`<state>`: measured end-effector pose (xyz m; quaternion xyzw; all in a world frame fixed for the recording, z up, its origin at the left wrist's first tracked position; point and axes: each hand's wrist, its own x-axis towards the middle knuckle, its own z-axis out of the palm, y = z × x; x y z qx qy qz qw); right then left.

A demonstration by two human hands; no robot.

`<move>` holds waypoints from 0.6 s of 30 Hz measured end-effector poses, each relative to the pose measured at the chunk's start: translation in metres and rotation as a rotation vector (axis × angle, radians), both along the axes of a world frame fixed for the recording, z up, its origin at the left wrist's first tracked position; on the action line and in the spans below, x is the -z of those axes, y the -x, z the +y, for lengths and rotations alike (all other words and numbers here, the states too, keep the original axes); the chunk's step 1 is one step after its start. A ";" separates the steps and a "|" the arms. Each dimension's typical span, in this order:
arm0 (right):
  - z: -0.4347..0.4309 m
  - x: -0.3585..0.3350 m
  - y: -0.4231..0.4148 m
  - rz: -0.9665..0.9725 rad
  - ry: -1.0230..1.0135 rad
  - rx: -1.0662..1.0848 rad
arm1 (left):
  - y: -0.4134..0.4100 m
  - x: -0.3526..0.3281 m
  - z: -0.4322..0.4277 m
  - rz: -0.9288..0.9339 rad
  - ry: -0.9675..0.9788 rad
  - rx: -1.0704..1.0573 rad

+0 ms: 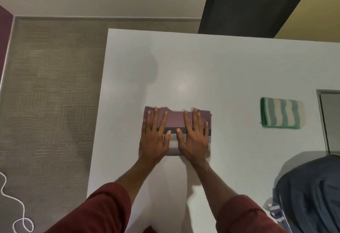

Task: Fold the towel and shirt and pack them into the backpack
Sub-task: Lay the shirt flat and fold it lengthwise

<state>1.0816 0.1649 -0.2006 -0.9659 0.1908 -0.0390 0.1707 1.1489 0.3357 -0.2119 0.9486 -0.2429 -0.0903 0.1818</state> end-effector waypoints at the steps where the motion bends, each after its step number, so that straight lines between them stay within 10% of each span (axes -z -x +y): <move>1: -0.003 0.001 0.001 -0.002 0.006 -0.010 | 0.001 -0.001 -0.002 0.004 0.001 -0.006; 18: -0.012 0.006 0.054 -0.021 0.073 -0.042 | 0.044 -0.002 -0.005 -0.072 0.071 0.102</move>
